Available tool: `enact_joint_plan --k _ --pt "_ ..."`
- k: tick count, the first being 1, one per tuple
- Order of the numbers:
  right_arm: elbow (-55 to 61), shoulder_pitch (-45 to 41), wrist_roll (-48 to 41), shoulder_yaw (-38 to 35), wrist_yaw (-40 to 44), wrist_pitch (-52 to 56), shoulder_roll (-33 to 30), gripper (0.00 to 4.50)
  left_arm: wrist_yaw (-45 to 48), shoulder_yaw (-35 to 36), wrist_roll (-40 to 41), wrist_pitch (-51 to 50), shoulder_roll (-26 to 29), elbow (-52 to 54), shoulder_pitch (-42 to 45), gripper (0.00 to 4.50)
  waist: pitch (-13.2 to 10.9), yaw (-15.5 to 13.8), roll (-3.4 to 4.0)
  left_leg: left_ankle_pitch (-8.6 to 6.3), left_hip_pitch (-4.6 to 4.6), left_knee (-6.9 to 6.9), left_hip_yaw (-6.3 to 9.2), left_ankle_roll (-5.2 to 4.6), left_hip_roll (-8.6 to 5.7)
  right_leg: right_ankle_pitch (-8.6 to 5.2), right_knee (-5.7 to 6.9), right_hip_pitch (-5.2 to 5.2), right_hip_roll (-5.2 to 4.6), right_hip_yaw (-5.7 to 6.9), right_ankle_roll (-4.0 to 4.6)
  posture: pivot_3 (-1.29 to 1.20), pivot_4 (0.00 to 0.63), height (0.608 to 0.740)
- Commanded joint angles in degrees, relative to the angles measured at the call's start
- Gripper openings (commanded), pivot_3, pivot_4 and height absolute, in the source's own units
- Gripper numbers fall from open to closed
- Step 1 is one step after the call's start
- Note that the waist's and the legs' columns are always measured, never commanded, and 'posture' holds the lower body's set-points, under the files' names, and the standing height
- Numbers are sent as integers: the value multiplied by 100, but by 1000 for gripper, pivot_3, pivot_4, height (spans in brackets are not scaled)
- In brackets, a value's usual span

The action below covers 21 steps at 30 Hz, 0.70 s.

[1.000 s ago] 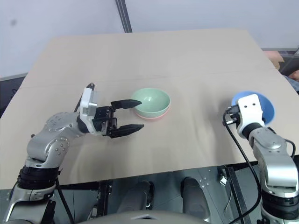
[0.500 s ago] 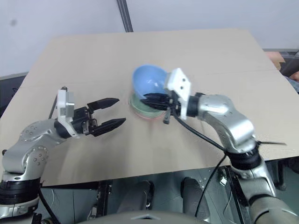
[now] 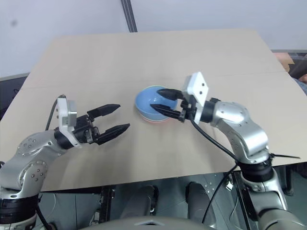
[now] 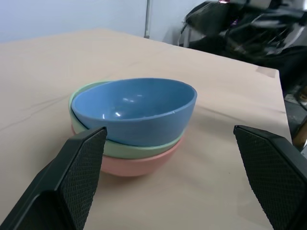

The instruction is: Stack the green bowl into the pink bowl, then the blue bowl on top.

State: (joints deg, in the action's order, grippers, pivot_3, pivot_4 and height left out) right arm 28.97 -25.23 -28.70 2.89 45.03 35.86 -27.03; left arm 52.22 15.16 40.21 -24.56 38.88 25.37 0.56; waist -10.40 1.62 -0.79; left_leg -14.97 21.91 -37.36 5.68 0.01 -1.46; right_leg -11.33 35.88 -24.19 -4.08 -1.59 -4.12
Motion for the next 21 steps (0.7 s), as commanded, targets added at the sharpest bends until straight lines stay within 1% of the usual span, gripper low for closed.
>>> enact_joint_plan --k 1,3,4,8,12,14,16,17,18,21 --pt "504 549 -150 -628 -64 68 -476 3150 36 143 89 155 -20 139 -11 4500 0 -29 -1 0 0 -1 -2 0 -1 0 0 1 -1 -1 0 0 150 740" --pt "641 996 0 -818 -64 -95 -764 4101 44 151 43 134 38 131 -52 4500 0 -64 0 0 -2 -1 -4 -1 0 0 0 2 0 -1 0 0 150 740" --pt "716 1248 54 -955 -60 -186 -897 4463 -32 190 11 116 43 130 -81 4500 0 -59 0 0 -4 -1 -4 -1 1 -1 0 4 1 -1 0 0 150 740" --pt "988 2157 -95 -1613 130 -305 -1316 4463 -333 441 -137 -55 184 180 -376 4500 0 -64 0 0 -8 -2 -16 -1 4 -1 0 5 2 -8 -1 0 150 740" --pt "1007 2930 -179 -2335 397 -435 -1684 4463 -30 845 -110 70 438 189 -915 4500 1 -67 -1 -1 -13 -2 -23 -2 6 -2 -3 9 2 -12 -2 0 150 740" --pt "937 3055 -351 -2589 407 -338 -1760 4463 121 1017 -35 110 519 164 -1041 4500 1 -75 -1 -1 -17 -5 -24 -2 7 -2 -3 17 3 -12 -3 0 150 740" --pt "850 3102 -397 -2702 456 -359 -1831 4463 378 1161 250 13 599 171 -1091 4500 1 -80 -2 -1 -22 -7 -24 -3 7 -11 -3 23 3 -11 8 0 150 740" --pt "792 3108 -289 -2746 449 -508 -1841 4463 499 1210 285 -6 661 176 -1143 4500 1 -81 -2 -1 -22 -9 -24 -3 8 -18 -3 24 3 -11 12 0 150 740" --pt "741 3098 -190 -2776 418 -645 -1834 4463 592 1251 297 -16 714 173 -1193 4500 2 -79 -3 -1 -24 -12 -24 -3 9 -27 -2 28 3 -10 -3 0 150 740" --pt "631 3126 -354 -2919 566 -736 -1857 4463 726 1377 285 -42 842 99 -1342 4500 1 -77 -3 -1 -33 -13 -27 -3 11 -29 -1 35 5 -11 -5 0 150 740"
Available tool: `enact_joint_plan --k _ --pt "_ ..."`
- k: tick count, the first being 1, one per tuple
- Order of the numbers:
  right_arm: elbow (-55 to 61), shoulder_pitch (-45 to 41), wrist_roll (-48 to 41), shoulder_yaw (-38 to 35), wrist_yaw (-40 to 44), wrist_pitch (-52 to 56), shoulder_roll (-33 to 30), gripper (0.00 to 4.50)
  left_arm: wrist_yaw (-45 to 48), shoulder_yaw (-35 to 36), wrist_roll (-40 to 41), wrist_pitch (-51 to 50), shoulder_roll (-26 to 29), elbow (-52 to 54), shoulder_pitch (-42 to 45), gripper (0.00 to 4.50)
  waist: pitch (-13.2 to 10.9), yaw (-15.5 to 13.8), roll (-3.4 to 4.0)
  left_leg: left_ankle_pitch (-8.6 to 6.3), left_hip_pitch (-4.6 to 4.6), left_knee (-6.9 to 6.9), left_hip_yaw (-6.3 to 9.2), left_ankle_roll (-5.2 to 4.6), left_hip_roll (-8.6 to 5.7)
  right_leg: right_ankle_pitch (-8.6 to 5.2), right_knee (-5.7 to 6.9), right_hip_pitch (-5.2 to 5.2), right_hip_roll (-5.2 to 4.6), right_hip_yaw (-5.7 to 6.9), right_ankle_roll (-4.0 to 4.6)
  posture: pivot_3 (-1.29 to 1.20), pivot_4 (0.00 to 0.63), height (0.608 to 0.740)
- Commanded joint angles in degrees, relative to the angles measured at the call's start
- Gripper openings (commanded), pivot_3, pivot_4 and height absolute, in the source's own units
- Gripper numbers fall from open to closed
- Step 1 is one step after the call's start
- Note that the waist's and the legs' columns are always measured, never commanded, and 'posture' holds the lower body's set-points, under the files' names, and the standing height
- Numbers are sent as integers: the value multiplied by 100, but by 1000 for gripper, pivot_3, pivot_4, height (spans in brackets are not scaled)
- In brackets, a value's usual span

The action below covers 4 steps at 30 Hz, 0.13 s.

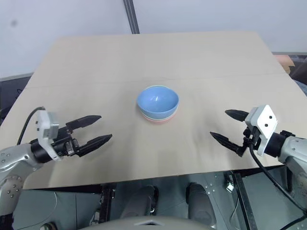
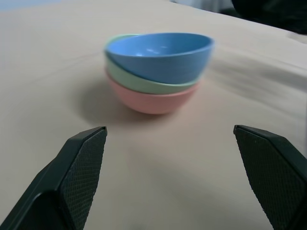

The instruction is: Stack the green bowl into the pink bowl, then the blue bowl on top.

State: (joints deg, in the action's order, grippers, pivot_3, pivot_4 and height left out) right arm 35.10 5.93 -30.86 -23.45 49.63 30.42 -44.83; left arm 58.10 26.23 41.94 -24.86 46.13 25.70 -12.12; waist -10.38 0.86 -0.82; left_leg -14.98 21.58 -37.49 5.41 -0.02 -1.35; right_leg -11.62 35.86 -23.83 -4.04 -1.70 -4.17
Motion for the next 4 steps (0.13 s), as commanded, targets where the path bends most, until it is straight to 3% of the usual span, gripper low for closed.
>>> enact_joint_plan --k 1,4 --pt "-1 21 -196 -310 143 -190 -81 4463 145 293 147 -63 134 60 -99 4500 0 -4 0 0 0 0 1 0 0 0 0 0 0 0 0 0 150 740" --pt "-10 47 -274 -305 221 -153 -130 4463 270 314 188 -84 201 62 -125 4500 0 -6 0 0 3 0 1 0 1 2 0 0 0 0 3 0 150 740"
